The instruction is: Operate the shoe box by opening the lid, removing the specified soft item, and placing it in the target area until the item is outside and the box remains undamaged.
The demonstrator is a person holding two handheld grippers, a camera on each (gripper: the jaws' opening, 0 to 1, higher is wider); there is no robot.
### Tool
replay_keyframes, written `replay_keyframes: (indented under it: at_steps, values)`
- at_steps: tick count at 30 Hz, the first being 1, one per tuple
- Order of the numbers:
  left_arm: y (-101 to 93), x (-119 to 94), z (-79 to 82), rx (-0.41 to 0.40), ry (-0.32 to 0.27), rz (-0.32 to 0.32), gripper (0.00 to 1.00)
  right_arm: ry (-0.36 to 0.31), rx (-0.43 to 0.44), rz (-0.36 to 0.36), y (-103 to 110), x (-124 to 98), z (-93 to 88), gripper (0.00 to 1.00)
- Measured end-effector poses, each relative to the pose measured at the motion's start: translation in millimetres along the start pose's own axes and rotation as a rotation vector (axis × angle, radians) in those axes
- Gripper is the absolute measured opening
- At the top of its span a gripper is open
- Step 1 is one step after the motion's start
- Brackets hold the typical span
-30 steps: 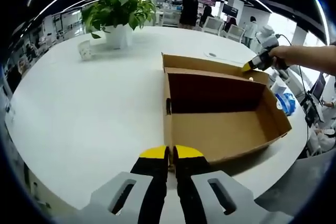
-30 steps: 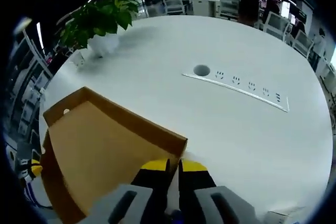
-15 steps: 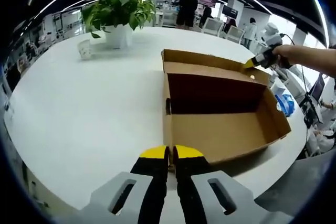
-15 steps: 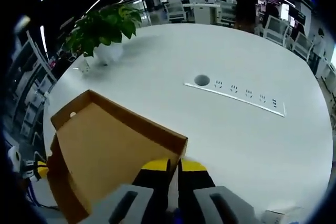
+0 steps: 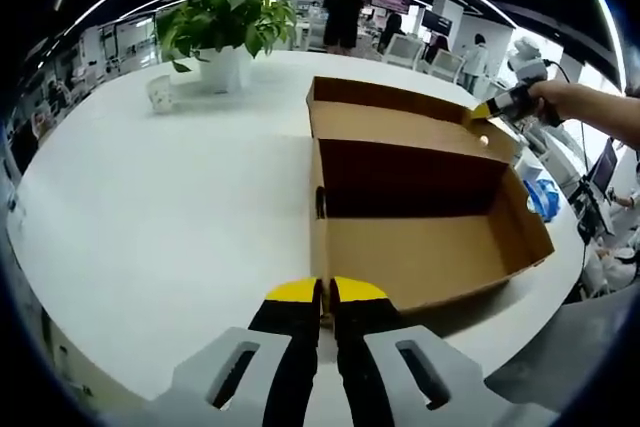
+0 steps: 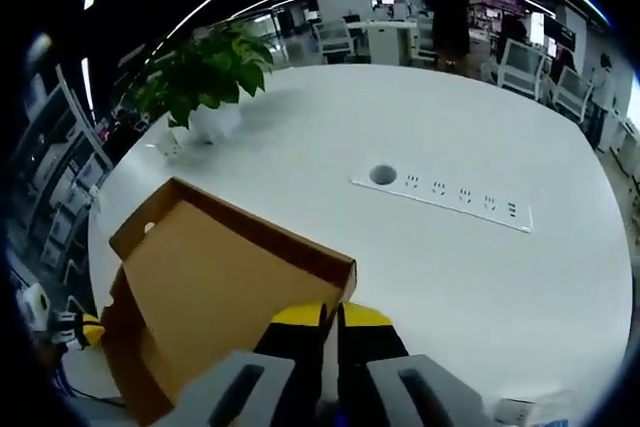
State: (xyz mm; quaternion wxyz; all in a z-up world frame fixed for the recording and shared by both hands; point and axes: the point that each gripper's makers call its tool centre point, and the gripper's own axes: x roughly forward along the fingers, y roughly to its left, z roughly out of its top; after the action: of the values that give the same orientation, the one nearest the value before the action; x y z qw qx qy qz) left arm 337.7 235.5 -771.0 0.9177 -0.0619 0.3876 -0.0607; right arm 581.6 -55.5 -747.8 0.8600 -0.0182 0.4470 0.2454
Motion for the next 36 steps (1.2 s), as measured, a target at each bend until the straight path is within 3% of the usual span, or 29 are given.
replay_keyframes:
  at_steps: [36]
  values:
    - [-2.0, 1, -0.7, -0.027, -0.019, -0.018, 0.01, -0.186, -0.092, 0.050, 20, -63, 19.4, 0.00]
